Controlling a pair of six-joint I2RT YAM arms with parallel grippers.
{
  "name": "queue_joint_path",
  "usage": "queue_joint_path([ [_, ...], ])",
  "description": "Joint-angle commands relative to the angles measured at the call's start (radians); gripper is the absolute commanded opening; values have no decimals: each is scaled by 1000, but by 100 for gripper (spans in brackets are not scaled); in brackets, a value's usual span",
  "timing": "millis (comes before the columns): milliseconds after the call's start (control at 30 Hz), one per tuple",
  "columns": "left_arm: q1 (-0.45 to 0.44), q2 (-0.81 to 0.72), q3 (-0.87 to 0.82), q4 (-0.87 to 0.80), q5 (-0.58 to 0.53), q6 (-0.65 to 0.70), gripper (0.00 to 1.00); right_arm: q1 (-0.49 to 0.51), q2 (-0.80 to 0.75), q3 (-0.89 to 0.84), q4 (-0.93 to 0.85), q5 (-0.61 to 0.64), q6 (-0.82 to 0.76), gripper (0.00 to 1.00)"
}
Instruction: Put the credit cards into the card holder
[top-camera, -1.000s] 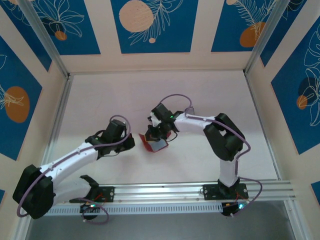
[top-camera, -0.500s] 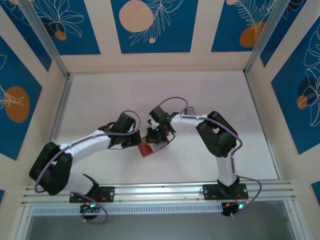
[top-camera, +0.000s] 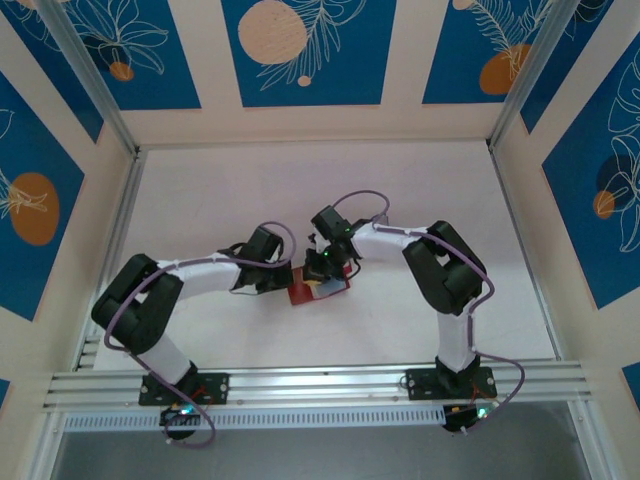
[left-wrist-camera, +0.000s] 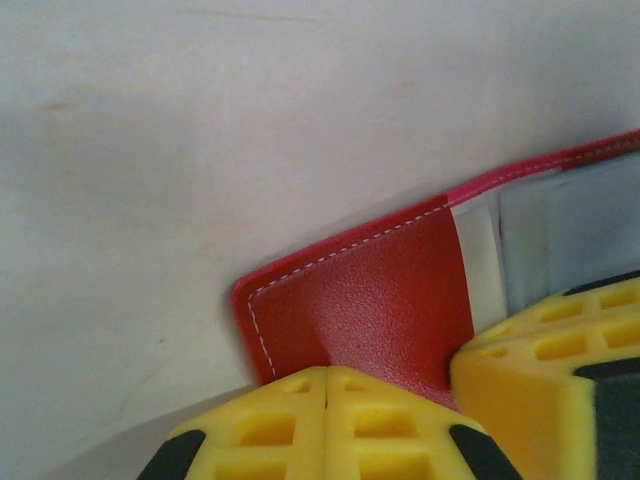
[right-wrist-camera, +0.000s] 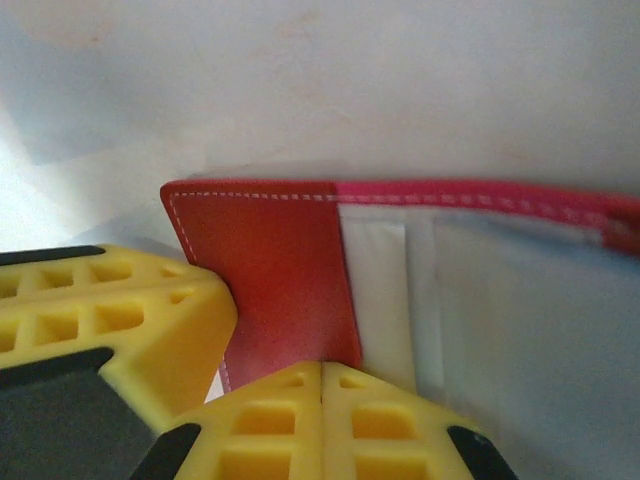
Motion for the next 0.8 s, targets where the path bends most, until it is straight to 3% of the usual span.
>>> queue_joint_path([
  [0, -9, 51, -47, -31, -69, 38, 0, -9, -58, 75, -150, 111, -91, 2],
  [333, -27, 48, -46, -35, -83, 54, 0, -65, 26, 215, -311, 314, -220, 1],
  [767, -41, 61, -46, -20, -78, 46, 0, -56, 80, 192, -315, 369, -213, 0],
])
